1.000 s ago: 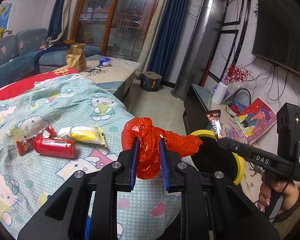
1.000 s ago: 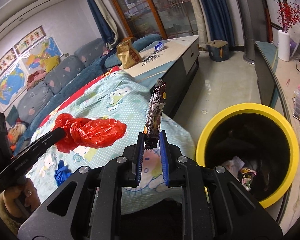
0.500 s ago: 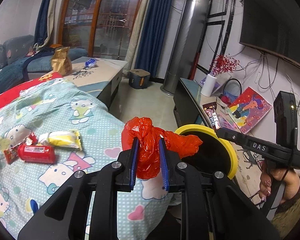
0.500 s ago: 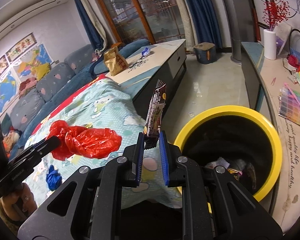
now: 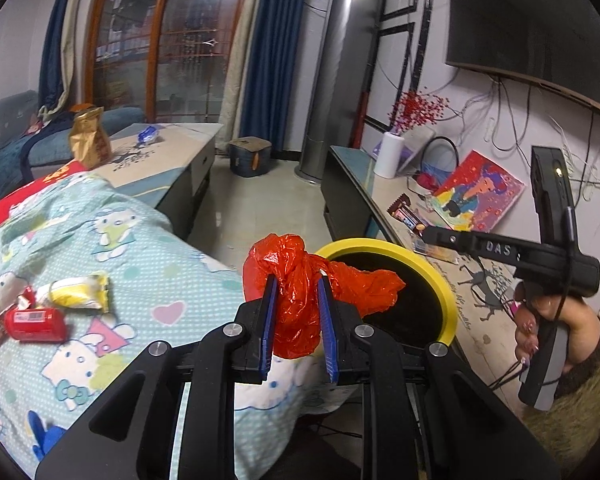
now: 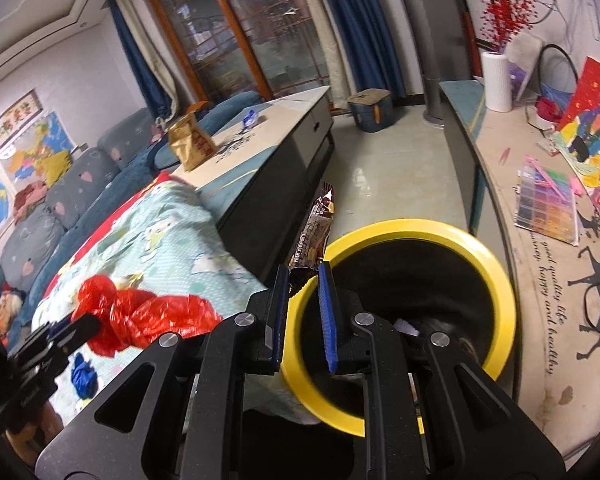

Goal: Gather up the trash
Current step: 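Carry the red bag and chocolate wrapper in both grippers over the yellow bin, then open the left gripper over the bin while the right gripper opens, dropping the wrapper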

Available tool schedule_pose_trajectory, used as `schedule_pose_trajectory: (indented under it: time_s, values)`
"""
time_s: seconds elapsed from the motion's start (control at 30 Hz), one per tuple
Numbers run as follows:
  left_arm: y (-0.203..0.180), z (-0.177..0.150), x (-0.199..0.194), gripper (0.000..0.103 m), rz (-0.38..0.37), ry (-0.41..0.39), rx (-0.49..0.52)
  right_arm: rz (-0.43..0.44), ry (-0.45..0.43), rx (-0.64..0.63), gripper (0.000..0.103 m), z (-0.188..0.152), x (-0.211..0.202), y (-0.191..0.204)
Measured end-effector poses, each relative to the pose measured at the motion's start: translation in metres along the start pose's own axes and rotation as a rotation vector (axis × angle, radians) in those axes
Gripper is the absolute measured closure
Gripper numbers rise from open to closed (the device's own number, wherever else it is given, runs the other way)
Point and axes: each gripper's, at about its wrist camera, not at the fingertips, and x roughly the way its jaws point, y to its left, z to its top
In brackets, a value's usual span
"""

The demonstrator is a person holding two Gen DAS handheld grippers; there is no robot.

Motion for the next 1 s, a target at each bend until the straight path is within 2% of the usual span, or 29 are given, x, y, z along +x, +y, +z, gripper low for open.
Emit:
schedule_pose_trajectory:
  time_s: [0.5, 1.0]
  values:
    - [-0.05, -0.011, 0.035, 0.084, -0.076, 0.051, 0.095, -0.058, -0.011, 0.069, 0.093, 0.003, -0.002, -0.04]
    - [-0.069, -0.026, 0.072, 0.084, -0.113, 0.118, 0.116, -0.078, 0.022, 0.094, 0.093, 0.001, 0.006, -0.059]
